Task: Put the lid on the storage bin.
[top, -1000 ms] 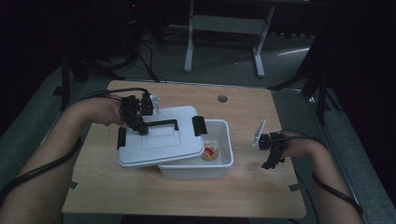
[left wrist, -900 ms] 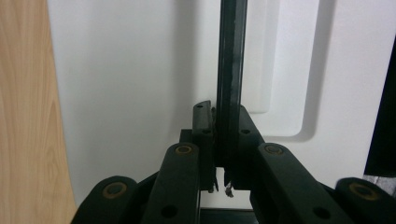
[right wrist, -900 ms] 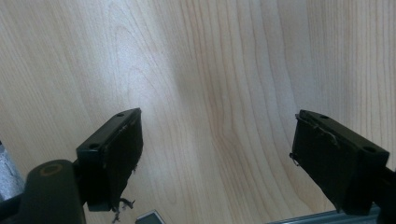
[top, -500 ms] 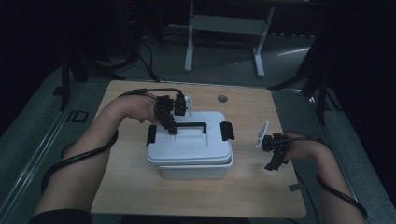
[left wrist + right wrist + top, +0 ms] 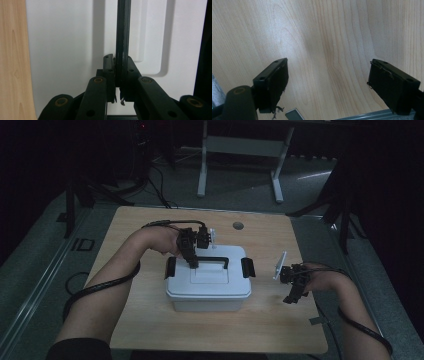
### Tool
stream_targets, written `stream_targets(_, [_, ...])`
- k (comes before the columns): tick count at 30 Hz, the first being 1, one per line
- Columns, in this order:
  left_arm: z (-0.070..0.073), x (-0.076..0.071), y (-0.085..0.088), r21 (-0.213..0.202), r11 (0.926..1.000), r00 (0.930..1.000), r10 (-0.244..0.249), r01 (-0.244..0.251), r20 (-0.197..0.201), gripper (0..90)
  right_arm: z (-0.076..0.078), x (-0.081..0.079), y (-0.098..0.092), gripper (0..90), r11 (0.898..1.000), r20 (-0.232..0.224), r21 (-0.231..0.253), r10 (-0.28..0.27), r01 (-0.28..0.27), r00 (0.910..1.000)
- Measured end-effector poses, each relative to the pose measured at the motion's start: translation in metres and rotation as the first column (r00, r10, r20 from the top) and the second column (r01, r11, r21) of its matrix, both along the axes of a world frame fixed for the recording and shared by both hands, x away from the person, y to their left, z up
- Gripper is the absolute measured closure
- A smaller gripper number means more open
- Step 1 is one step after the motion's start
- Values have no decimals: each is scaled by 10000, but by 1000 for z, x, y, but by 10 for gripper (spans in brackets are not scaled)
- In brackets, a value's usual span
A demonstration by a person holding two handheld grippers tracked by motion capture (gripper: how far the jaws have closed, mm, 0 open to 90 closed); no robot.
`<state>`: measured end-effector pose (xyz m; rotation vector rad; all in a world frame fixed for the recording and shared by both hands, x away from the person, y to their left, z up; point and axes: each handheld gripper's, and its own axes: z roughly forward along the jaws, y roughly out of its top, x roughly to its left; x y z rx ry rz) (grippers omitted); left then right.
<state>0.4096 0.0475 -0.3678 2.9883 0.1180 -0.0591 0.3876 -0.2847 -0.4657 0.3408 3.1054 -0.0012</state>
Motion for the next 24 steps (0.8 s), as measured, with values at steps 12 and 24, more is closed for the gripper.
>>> stream_targets(12, [-4,-2,2,78,9996,9992,-274,272,291,822,-1,1,5,161,10000,6,40,87,-87,10000])
stream_targets(24, [-2,-2,11,-390,9988,9899,336,-285,1377,320,0,1,7,160,9999,39,79,144,-144,9999])
